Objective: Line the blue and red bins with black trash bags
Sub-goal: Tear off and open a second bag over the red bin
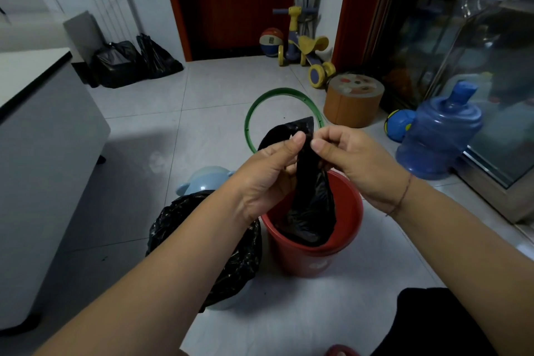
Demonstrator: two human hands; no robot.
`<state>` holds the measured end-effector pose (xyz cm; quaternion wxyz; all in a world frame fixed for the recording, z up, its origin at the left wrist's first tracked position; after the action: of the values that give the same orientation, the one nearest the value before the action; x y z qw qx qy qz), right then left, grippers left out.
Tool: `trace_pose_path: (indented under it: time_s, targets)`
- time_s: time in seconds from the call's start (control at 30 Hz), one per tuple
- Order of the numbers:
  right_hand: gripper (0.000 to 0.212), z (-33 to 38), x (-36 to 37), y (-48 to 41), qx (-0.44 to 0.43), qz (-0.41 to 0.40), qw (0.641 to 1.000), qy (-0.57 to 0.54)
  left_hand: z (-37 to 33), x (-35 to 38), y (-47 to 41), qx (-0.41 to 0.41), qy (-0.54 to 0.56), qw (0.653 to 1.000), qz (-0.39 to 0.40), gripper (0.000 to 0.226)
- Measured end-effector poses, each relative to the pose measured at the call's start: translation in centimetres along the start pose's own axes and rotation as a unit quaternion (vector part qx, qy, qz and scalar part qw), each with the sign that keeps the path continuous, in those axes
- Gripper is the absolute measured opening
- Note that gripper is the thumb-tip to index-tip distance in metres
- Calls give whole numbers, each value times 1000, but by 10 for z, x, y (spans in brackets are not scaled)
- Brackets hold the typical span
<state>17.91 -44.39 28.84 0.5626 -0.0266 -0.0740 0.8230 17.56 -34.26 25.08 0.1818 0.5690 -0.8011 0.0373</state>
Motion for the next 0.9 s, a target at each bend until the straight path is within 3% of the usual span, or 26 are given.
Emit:
trace_pose_path:
  time_s: [0.17,0.27,0.37,0.6,0.7,0.9]
  targets:
    - [36,-1,-2,-1,34,23,994,-105,-8,-6,0,13,51,999,-7,54]
    - [24,-1,-14,-2,30,-3,993,-112,-10,-16,-3,32,79,996,-24,30]
    - [22,-3,-29,-6,25,-61,990,-124,-12,-35,-6,35,106,989,-98,21]
    - [27,-17,-60,-9,86,-190,909,-361,-19,-79,-4,63,177,957,-222,19]
    - [27,-27,-64,-11,100,-222,895,-374,-16,-81,-5,65,146,957,-241,21]
    - [21,-32,-77,-18,70,-270,912,-300,-15,-84,1,61,0,950,-306,27]
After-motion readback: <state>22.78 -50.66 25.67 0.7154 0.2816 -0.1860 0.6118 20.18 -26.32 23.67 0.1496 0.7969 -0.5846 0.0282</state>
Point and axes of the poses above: each hand's wrist, its own y-axis away from the middle knuckle, its own x-axis out of the palm, z = x × y, the point moved 7 cm from there along -y, towards the middle knuckle, and after that the axes turned 9 degrees about -y, right-handed, at the moved point
